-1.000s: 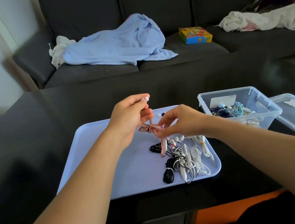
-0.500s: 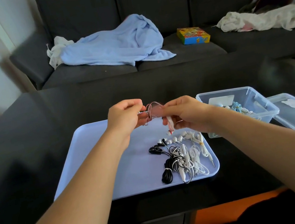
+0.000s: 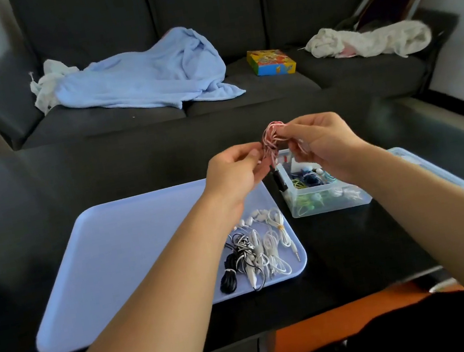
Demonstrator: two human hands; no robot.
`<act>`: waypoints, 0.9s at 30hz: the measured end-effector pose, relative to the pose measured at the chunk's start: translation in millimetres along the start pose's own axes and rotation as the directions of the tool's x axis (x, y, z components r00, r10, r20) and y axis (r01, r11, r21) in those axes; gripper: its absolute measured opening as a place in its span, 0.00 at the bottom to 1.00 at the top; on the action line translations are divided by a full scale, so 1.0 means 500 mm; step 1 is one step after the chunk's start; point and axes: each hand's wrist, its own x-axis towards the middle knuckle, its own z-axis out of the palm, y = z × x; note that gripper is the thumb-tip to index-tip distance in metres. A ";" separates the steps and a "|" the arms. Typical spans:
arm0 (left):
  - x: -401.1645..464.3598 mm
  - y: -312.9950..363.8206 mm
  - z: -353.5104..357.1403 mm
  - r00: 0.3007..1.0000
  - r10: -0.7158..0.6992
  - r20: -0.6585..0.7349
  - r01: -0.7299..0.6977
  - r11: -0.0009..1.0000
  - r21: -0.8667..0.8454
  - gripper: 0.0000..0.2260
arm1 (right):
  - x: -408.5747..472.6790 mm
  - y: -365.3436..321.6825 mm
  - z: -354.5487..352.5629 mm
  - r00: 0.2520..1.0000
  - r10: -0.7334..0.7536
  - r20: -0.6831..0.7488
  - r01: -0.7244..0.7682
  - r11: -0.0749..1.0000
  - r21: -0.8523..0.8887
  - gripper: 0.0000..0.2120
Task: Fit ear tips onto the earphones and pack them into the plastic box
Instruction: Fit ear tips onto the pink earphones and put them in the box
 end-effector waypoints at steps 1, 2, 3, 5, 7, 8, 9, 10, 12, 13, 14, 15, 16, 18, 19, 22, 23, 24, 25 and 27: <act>-0.003 -0.008 0.016 1.000 -0.007 0.020 0.007 1.000 0.014 0.08 | 0.001 0.005 -0.025 0.999 -0.005 -0.037 0.004 1.000 -0.011 0.06; -0.005 -0.015 0.026 0.999 -0.011 0.031 0.010 0.999 0.038 0.08 | 0.002 0.010 -0.044 0.998 -0.004 -0.068 0.002 1.000 -0.023 0.06; -0.008 -0.024 0.042 0.999 -0.015 0.042 0.012 0.998 0.063 0.09 | 0.001 0.018 -0.066 0.995 0.003 -0.103 -0.006 0.999 -0.035 0.06; -0.004 -0.037 0.060 0.999 -0.011 0.041 0.006 0.995 0.101 0.09 | 0.003 0.030 -0.092 0.989 0.021 -0.147 -0.027 0.999 -0.037 0.06; 0.001 -0.048 0.084 0.999 -0.007 0.046 0.002 0.995 0.099 0.09 | 0.001 0.041 -0.116 0.984 0.029 -0.173 -0.039 0.998 -0.056 0.06; 0.003 -0.052 0.092 0.999 0.003 0.049 -0.008 0.994 0.108 0.09 | -0.002 0.043 -0.122 0.985 0.030 -0.168 -0.043 0.997 -0.070 0.06; 0.007 -0.059 0.105 0.999 0.014 0.049 -0.020 0.992 0.123 0.08 | -0.007 0.045 -0.132 0.987 0.030 -0.156 -0.044 0.995 -0.089 0.07; 0.011 -0.064 0.112 0.999 0.036 0.039 -0.042 0.987 0.155 0.06 | -0.011 0.047 -0.135 0.990 0.031 -0.135 -0.045 0.993 -0.105 0.07; 0.019 -0.075 0.125 0.992 0.111 0.053 -0.121 0.955 0.272 0.08 | -0.016 0.054 -0.146 0.994 0.045 -0.100 -0.058 0.991 -0.124 0.08; 0.022 -0.078 0.129 0.985 0.144 0.097 -0.169 0.922 0.349 0.12 | -0.015 0.059 -0.150 0.994 0.054 -0.094 -0.068 0.987 -0.148 0.07; 0.021 -0.077 0.132 0.973 0.166 0.159 -0.219 0.879 0.423 0.15 | -0.012 0.063 -0.154 0.993 0.057 -0.101 -0.077 0.975 -0.209 0.06; 0.021 -0.075 0.133 0.957 0.186 0.221 -0.275 0.825 0.494 0.18 | -0.008 0.068 -0.157 0.992 0.042 -0.117 -0.077 0.945 -0.316 0.06; 0.018 -0.072 0.137 0.938 0.210 0.276 -0.336 0.752 0.567 0.19 | -0.002 0.073 -0.163 0.991 0.011 -0.135 -0.068 0.900 -0.431 0.06; 0.012 -0.067 0.136 0.907 0.274 0.321 -0.422 0.575 0.702 0.18 | 0.005 0.081 -0.169 0.983 -0.088 -0.159 -0.024 0.805 -0.593 0.08; 0.011 -0.068 0.132 0.901 0.298 0.316 -0.430 0.516 0.741 0.16 | 0.005 0.082 -0.169 0.979 -0.136 -0.152 0.008 0.770 -0.639 0.10; 0.012 -0.073 0.113 0.915 0.283 0.288 -0.387 0.410 0.826 0.14 | 0.008 0.088 -0.168 0.978 -0.202 -0.060 0.078 0.612 -0.787 0.08; 0.015 -0.076 0.108 0.916 0.265 0.301 -0.387 0.384 0.838 0.12 | 0.010 0.090 -0.169 0.982 -0.186 -0.043 0.064 0.532 -0.844 0.07; 0.016 -0.078 0.105 0.913 0.251 0.322 -0.397 0.368 0.840 0.10 | 0.012 0.089 -0.169 0.986 -0.161 -0.037 0.040 0.450 -0.892 0.06; 0.018 -0.080 0.103 0.908 0.247 0.339 -0.411 0.360 0.837 0.09 | 0.016 0.089 -0.168 0.992 -0.124 -0.018 0.028 0.363 -0.931 0.06; 0.016 -0.079 0.103 0.901 0.237 0.364 -0.430 0.361 0.828 0.12 | 0.028 0.091 -0.164 0.998 -0.001 0.068 0.066 0.228 -0.972 0.11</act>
